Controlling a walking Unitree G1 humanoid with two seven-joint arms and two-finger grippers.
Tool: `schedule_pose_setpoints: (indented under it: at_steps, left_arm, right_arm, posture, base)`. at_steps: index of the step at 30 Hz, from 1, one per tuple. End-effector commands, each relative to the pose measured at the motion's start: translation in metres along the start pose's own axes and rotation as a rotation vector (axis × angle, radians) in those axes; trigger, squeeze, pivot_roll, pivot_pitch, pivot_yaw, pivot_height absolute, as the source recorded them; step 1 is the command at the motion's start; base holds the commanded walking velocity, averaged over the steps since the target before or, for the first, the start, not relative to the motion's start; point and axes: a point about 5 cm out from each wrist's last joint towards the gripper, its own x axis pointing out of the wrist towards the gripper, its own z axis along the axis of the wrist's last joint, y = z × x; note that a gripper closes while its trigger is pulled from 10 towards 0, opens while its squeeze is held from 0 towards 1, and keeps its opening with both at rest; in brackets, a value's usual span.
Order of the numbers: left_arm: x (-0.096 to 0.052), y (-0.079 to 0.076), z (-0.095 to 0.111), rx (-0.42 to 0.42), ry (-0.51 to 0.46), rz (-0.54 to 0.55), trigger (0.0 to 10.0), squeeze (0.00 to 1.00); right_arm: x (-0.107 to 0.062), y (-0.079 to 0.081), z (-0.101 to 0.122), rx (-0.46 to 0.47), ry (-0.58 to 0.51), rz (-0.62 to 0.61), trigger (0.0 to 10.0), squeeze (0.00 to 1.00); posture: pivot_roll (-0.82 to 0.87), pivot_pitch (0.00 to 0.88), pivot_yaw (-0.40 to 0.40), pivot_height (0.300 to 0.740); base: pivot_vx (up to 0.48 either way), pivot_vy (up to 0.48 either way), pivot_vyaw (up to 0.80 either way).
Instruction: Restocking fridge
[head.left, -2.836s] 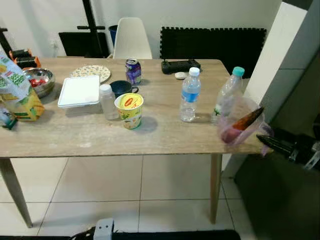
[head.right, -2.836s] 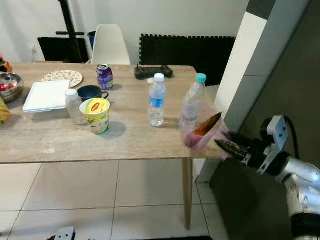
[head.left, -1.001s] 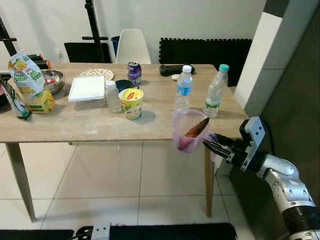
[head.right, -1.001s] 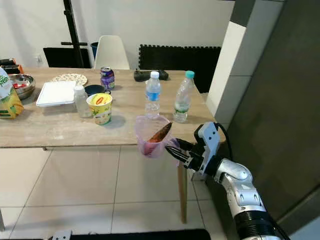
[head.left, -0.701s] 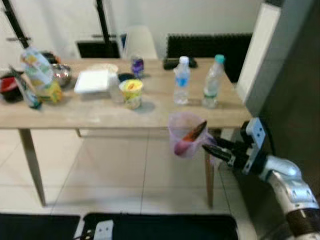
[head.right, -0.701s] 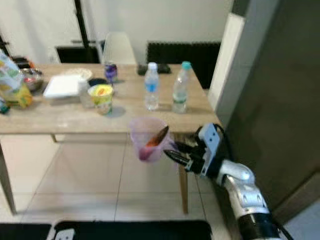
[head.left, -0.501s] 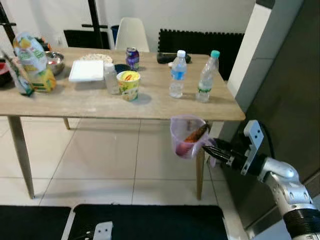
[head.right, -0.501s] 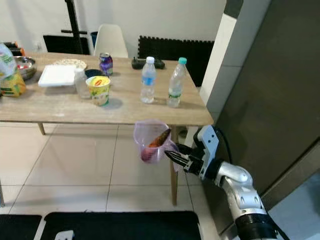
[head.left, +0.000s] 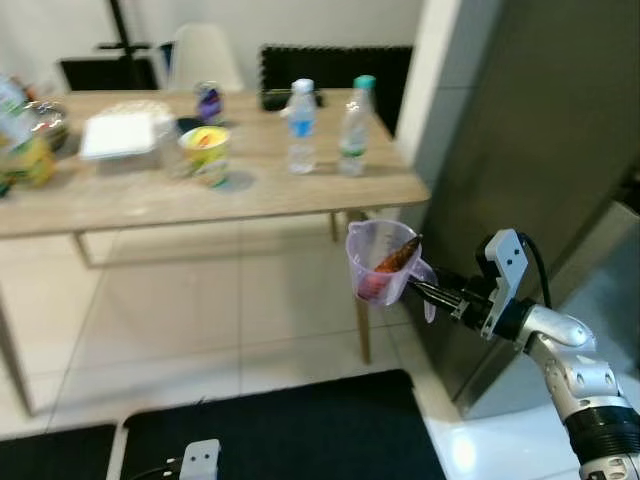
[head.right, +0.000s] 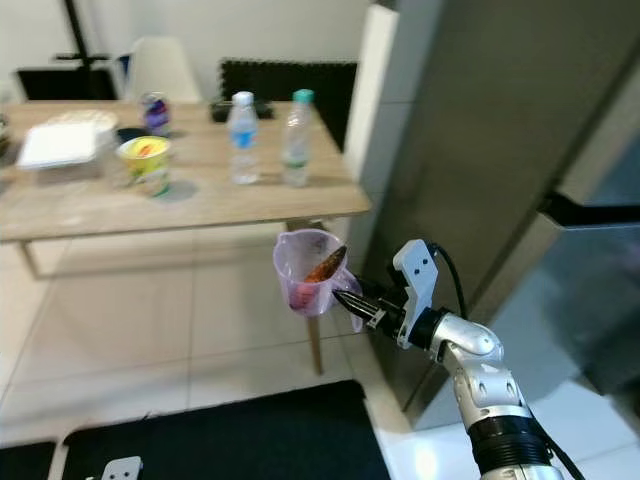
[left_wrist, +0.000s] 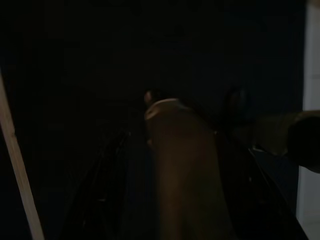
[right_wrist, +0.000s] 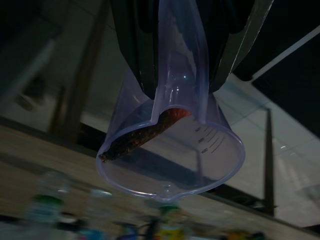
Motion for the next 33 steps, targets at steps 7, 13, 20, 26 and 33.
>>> schedule_pose_setpoints:
  at_steps: [7, 13, 20, 26, 33]
  left_arm:
    - [0.000, -0.006, -0.010, 0.022, 0.040, -0.020, 10.0, 0.00]
    - [0.000, -0.006, -0.011, 0.032, 0.046, -0.021, 10.0, 0.00]
    - [-0.001, -0.005, -0.012, 0.040, 0.047, -0.020, 10.0, 0.00]
    - [-0.001, -0.005, -0.011, 0.055, 0.044, -0.015, 10.0, 0.00]
    - [0.000, -0.006, -0.012, 0.051, 0.050, -0.030, 10.0, 0.00]
  right_arm:
    - [0.000, -0.007, 0.000, 0.000, 0.003, -0.054, 10.0, 0.00]
    - [-0.001, -0.008, 0.000, 0.001, 0.002, -0.067, 10.0, 0.00]
    - [0.000, -0.009, -0.001, 0.009, -0.008, -0.084, 10.0, 0.00]
    - [0.002, -0.007, -0.001, 0.003, -0.011, -0.083, 10.0, 0.00]
    - [0.009, 0.003, -0.004, 0.017, -0.020, -0.045, 10.0, 0.00]
  posture:
    - [-0.01, 0.000, -0.052, 0.740]
    - [-0.01, 0.000, -0.052, 0.740]
    - [-0.01, 0.000, -0.050, 0.740]
    - [-0.01, 0.000, -0.051, 0.740]
    - [-0.01, 0.000, -0.052, 0.740]
  base:
    - [0.000, 0.000, -0.79]
    - [0.000, 0.000, -0.79]
    - [0.000, 0.000, -0.74]
    - [0.000, 0.000, 0.00]
    - [0.000, -0.048, 0.00]
